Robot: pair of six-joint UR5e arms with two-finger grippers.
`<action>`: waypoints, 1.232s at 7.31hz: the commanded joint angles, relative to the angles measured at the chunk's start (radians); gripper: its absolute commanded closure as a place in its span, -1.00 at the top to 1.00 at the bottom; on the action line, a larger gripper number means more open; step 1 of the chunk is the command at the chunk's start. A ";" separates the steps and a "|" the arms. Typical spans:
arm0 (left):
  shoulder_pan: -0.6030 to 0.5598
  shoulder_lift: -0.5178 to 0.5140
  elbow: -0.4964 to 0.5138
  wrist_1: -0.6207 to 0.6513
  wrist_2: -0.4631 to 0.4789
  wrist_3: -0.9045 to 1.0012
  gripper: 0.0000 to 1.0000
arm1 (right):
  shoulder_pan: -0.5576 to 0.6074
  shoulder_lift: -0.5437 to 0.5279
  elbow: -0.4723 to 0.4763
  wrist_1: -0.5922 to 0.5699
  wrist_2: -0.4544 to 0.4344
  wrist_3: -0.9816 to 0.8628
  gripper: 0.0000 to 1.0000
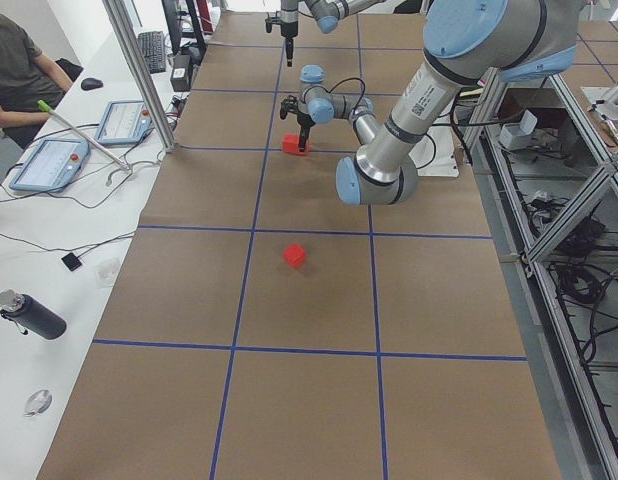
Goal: Form red blocks into L shape at center
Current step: 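Set the cube down against the center cube, open the left gripper and lift away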
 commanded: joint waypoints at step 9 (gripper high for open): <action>-0.454 0.696 -0.546 0.113 -0.385 0.141 0.98 | 0.003 -0.005 0.012 0.015 -0.005 0.001 0.99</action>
